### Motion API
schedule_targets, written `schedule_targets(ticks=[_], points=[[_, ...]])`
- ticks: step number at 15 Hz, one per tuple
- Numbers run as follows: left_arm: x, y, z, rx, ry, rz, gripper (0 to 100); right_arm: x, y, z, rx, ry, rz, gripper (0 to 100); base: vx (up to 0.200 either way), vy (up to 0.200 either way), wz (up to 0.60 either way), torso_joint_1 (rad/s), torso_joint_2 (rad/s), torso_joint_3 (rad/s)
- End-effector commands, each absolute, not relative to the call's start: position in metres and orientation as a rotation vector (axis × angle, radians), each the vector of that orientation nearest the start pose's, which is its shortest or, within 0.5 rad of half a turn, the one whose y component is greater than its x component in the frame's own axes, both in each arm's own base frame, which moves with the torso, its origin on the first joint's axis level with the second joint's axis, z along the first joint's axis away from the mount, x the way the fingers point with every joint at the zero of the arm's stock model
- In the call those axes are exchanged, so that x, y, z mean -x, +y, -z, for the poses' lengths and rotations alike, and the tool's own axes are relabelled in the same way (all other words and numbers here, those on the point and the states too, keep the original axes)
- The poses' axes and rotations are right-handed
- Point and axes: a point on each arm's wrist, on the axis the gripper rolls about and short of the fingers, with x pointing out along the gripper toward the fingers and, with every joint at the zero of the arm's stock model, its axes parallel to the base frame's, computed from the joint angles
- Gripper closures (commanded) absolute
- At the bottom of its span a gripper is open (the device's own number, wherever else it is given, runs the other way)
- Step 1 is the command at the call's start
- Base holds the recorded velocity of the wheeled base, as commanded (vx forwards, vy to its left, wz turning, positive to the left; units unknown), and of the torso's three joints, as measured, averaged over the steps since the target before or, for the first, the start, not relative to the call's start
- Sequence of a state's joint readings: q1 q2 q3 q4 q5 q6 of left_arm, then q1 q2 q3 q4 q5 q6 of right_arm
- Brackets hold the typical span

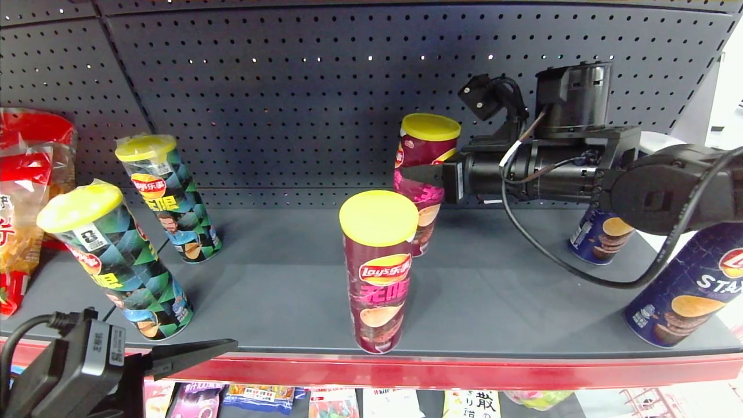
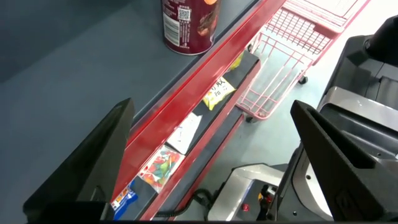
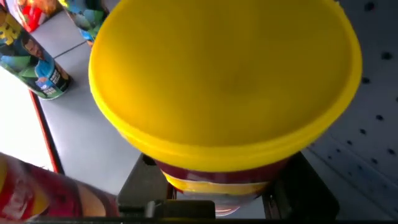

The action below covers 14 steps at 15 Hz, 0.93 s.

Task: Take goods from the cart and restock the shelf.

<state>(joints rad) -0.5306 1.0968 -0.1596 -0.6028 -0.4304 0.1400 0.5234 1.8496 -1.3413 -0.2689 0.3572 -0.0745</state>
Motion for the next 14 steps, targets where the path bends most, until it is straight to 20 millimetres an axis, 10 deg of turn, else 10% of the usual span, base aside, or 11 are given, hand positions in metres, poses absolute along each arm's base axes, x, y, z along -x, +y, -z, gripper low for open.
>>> schedule_targets(ticks=[1,14], points=[[-0.099,-0.069,-0.139,-0.143,0.273,0.975,0,-0.320,0.196,-0.238,0.092,0.234,-0.891,100,0.000,0.000,0.00,0.000,0.00,0.000],[-0.099,-0.069,-0.138,-0.144,0.275,0.970,0,-0.312,0.210,-0.234,0.098,0.244,-0.931,100,0.000,0.000,0.00,0.000,0.00,0.000]])
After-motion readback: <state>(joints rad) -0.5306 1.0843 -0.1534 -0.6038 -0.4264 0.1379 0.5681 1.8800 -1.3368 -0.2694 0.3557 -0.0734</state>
